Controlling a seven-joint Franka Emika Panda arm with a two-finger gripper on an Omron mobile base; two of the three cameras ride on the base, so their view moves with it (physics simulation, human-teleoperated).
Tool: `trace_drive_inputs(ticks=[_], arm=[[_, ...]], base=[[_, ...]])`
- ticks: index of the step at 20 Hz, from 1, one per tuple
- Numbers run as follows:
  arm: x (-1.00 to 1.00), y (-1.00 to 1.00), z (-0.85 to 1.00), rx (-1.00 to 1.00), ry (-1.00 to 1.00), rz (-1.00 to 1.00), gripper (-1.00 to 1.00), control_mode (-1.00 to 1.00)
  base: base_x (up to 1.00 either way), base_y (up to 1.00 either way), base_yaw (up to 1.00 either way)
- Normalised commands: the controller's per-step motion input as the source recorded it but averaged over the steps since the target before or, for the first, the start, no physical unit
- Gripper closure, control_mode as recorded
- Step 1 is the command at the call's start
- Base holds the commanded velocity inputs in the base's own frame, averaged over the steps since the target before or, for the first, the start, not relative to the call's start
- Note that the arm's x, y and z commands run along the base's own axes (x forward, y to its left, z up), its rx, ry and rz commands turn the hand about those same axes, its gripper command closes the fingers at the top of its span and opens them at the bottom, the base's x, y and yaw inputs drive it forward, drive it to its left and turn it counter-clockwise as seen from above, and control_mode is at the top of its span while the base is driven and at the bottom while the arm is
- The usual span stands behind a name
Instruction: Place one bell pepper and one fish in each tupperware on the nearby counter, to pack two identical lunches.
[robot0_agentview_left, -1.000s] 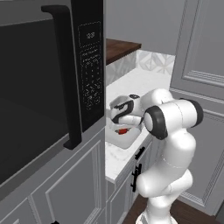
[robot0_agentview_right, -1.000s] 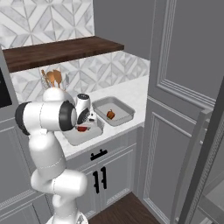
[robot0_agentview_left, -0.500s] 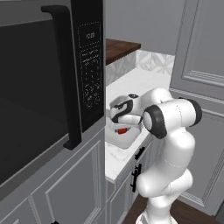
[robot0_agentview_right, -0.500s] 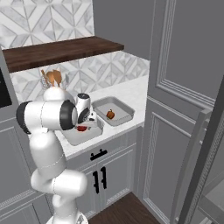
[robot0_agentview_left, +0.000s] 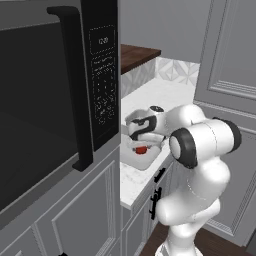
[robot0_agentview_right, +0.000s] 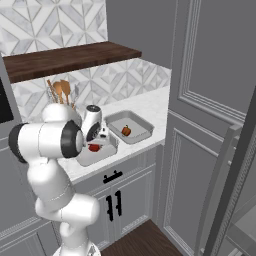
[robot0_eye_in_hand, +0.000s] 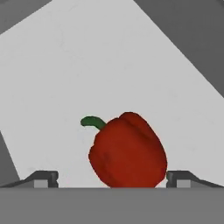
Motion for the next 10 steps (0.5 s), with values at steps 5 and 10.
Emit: trace_drive_inputs(ticks=[5, 10], arm=[[-0.8, 0.0, 0.52, 0.0, -0.14, 0.0, -1.0, -1.0], [-0.69, 0.0, 0.53, 0.0, -0.22, 0.0, -1.0, -1.0]], base=[[0.0, 0.0, 0.0], [0.0, 0.0, 0.0]])
